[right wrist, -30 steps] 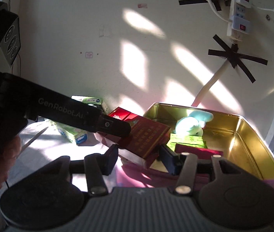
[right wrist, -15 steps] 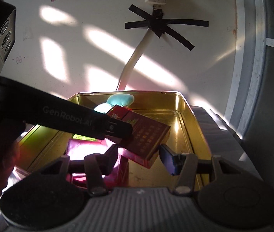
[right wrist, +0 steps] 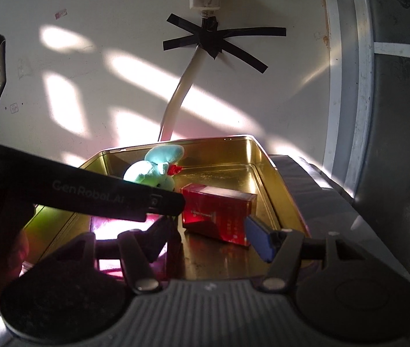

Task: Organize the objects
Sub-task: 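Open both grippers to release the red box and withdraw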

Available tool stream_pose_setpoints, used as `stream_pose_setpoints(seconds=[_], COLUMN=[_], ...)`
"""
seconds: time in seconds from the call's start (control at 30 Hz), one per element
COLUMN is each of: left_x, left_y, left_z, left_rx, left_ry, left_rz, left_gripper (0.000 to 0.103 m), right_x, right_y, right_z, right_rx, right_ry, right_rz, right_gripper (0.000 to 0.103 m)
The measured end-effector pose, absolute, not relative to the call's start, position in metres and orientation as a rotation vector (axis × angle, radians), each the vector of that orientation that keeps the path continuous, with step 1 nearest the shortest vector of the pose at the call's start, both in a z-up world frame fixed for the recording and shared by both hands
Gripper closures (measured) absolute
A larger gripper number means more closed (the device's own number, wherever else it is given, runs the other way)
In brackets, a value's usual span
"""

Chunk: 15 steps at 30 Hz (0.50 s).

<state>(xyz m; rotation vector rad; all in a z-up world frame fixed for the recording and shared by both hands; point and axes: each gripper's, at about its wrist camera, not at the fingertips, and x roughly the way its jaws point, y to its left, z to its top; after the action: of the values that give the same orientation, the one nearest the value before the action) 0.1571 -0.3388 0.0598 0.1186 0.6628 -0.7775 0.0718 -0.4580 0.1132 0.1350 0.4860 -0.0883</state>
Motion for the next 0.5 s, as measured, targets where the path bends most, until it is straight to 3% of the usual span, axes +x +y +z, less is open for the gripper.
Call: stream_pose_setpoints(seconds=[0.5], left_x=[0.091], left_y=[-0.201], left_z=[0.050], left_rx=[0.188], left_ry=[0.578], left_rz=[-0.502], left_gripper=[0.043], right_x=[0.020], right_y=[-0.373], right_z=[0.121], right_rx=[0.191], right_ry=[0.430], right_rz=[0.025], right_gripper=[0.044])
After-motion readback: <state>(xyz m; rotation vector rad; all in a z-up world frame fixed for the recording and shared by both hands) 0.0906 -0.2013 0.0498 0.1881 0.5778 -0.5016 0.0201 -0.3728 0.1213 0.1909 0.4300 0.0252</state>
